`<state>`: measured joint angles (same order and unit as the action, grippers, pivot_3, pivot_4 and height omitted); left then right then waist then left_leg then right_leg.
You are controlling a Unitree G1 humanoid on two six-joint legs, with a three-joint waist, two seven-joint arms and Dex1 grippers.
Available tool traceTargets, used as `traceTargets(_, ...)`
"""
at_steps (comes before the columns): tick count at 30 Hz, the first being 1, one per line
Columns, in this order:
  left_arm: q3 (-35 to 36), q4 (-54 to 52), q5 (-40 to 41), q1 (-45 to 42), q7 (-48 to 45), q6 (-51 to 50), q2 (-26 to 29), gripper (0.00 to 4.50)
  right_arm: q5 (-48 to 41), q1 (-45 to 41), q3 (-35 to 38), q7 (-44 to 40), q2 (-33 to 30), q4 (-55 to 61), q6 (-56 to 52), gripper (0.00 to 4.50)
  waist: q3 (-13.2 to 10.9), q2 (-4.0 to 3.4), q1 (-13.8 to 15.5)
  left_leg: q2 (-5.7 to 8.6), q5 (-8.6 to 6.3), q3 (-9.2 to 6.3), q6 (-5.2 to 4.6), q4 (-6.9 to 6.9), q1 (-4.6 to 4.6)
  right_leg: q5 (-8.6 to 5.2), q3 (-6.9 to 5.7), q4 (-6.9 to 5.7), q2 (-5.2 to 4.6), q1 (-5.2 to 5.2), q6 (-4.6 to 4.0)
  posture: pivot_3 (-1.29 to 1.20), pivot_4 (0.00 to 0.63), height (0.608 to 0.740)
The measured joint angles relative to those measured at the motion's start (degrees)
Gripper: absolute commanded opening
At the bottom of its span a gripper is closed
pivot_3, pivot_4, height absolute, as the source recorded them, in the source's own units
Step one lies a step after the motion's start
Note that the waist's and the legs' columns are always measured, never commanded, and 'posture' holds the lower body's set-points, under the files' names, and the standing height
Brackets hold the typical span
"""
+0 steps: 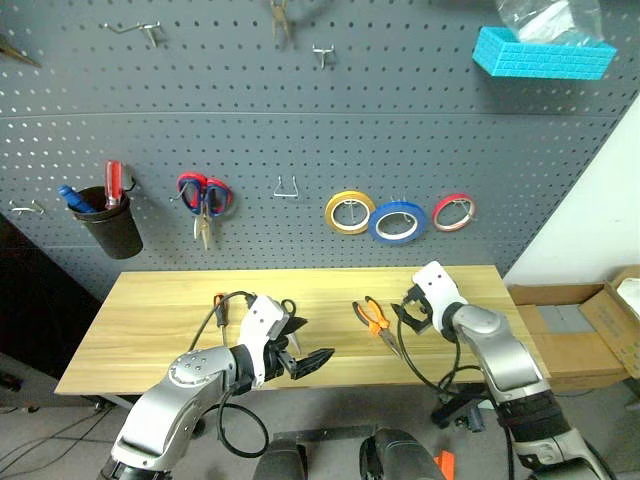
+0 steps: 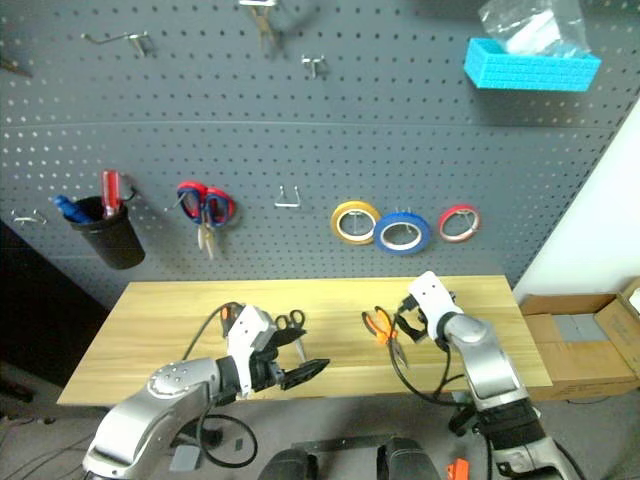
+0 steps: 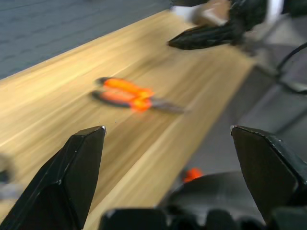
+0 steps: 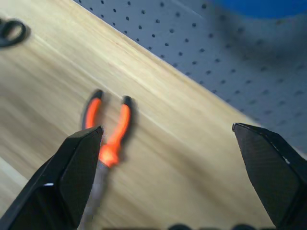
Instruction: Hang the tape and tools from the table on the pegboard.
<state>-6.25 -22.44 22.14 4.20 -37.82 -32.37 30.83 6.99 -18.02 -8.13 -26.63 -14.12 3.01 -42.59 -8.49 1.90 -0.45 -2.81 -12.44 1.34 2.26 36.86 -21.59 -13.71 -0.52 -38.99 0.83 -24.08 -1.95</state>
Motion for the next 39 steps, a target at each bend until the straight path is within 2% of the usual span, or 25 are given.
traceTargets(3, 0.33, -0.4, -1.26, 3.32, 1.82, 2.76, -1.26, 4.5, -1.67, -2.63, 0.13, 1.96, 3.51, -0.16, -8.53, 4.49, -1.21, -0.32, 0.65, 0.08, 0.03, -0.03, -0.04, 0.08, -0.12, 0.0, 0.07, 0.07, -0.1, -0.08, 0.0, 0.09, 0.218, 0.74)
traceTargets(9, 2.67, -2.3, -1.88, 6.4, 4.88, 4.82, -2.93, 4.5, -4.3, -9.69, 0.86, 4.24, 7.87, -5.24, -17.61, 4.49, -3.64, -0.37, 1.09, 0.11, 0.11, 0.01, -0.36, -0.02, -0.61, 0.01, 0.06, 0.26, -0.15, -0.2, 0.03, 0.11, 0.268, 0.74)
traceTargets(13, 3.25, -3.22, -1.9, 6.22, 6.05, 5.46, -4.26, 4.5, -5.05, -11.5, -0.56, 3.84, 7.18, -8.57, -18.61, 4.49, -4.47, -0.34, 1.61, 0.13, -0.12, 0.12, -0.46, -0.21, -1.39, 0.07, 0.04, 0.35, -0.09, -0.91, 0.42, 0.12, 0.291, 0.74)
traceTargets(16, 3.2, -4.49, -2.02, 6.37, 6.73, 5.45, -4.4, 4.5, -5.65, -11.99, -1.45, 3.19, 5.37, -11.19, -19.12, 4.49, -5.23, -0.25, 1.76, 0.11, -0.22, 0.12, -0.4, -0.31, -1.59, -0.1, 0.04, 0.39, -0.08, -1.11, 0.5, 0.12, 0.306, 0.74)
traceTargets(20, 3.13, -6.35, -1.98, 6.59, 7.66, 5.25, -4.89, 4.5, -5.84, -12.05, -2.48, 3.06, 3.09, -14.62, -18.43, 4.49, -6.39, -0.08, 1.75, 0.11, -0.25, 0.06, -0.38, -0.46, -1.59, -0.13, 0.1, 0.52, -0.1, -1.14, 0.53, 0.13, 0.321, 0.74)
traceTargets(26, 2.91, -9.12, -1.88, 7.59, 8.96, 4.26, -5.91, 4.5, -6.01, -13.36, -2.73, 3.59, 3.39, -16.87, -17.04, 4.49, -7.61, 0.07, 1.57, 0.08, -0.26, 0.05, -0.36, -0.55, -1.5, -0.13, 0.08, 0.5, -0.09, -1.14, 0.54, 0.14, 0.335, 0.74)
traceTargets(38, 2.98, -11.13, -1.81, 10.27, 9.75, 3.75, -5.8, 4.5, -6.07, -18.06, -2.88, 5.3, 7.02, -22.12, -16.33, 4.49, -8.05, 0.06, 1.7, 0.06, -0.28, 0.08, -0.32, -0.89, -1.53, -0.11, 0.05, 1.03, -0.1, -1.11, 0.58, 0.16, 0.34, 0.74)
traceTargets(39, 3.07, -11.18, -1.81, 10.36, 9.79, 3.71, -5.8, 4.5, -6.07, -18.58, -2.99, 5.26, 6.89, -22.75, -16.3, 4.32, -8.05, 0.06, 1.71, 0.06, -0.29, 0.08, -0.32, -0.89, -1.56, -0.11, 0.05, 1.06, -0.1, -1.11, 0.59, 0.16, 0.338, 0.74)
